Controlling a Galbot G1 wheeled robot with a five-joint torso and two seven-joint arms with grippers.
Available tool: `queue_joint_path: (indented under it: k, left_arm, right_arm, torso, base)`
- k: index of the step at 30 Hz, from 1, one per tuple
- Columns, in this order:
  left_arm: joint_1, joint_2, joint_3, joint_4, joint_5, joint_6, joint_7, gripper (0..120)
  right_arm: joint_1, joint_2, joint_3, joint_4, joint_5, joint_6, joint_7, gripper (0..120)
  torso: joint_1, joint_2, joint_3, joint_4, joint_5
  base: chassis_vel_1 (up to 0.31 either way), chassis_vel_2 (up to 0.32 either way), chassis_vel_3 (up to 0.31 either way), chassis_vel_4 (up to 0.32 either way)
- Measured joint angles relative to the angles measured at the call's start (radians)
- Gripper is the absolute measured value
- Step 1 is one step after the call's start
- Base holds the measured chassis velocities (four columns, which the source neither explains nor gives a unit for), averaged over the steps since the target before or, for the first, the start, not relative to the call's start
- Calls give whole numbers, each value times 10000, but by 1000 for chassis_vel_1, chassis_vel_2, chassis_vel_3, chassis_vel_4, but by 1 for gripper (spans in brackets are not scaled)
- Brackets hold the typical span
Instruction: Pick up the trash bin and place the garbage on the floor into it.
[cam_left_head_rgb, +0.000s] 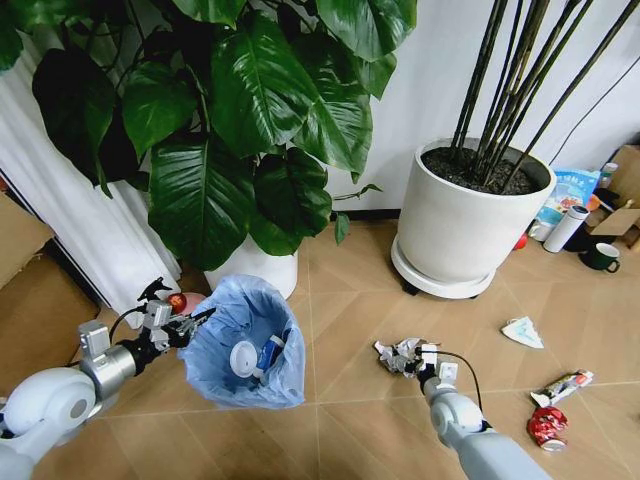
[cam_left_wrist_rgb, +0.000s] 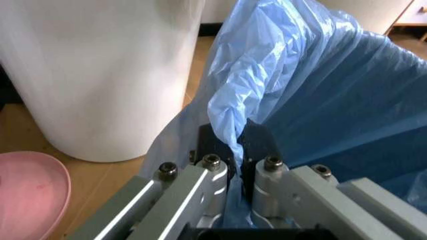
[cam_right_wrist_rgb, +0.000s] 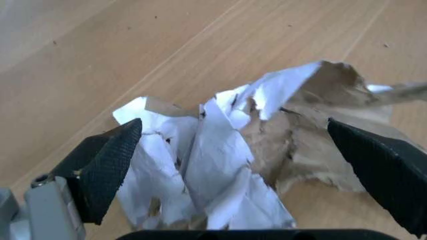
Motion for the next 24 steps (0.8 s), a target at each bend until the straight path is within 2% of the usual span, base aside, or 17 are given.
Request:
queue_joint_path:
  k: [11, 15, 16, 20, 21, 24]
  left_arm:
    - [212, -2, -302, -105, -23, -2, 5, 0]
    - [321, -2, -459, -151, -45, -3, 5, 0]
    - [321, -2, -459, -151, -45, -3, 5, 0]
    - [368, 0, -504, -160, -45, -3, 6, 0]
    - [368, 0, -504, -160, -45, -3, 6, 0]
    - [330, 23, -427, -151, -45, -3, 26, 0]
  right_arm:
    - [611, 261, -519, -961, -641, -231, 149, 98]
    - [734, 299, -602, -1324, -782, -268, 137, 83]
    - [734, 299, -602, -1324, -782, -268, 137, 83]
    - [677, 174, -606, -1235, -785, -255, 103, 66]
    - [677, 174, -606, -1235, -785, -255, 103, 66]
    - [579, 52, -594, -1060, -767, -255, 88, 51]
  torso:
    - [0, 0, 0, 0, -1]
    - [0, 0, 0, 0, 0]
    - [0, 0, 0, 0, 0]
    - [0, 0, 0, 0, -1]
    - [0, 0, 0, 0, -1]
    - [0, 0, 0, 0, 0]
  base:
    - [0, 0, 0, 0]
    - [0, 0, 0, 0]
    - [0, 0, 0, 0]
    - [0, 0, 0, 0]
    - [0, 0, 0, 0]
    - [0, 0, 0, 0]
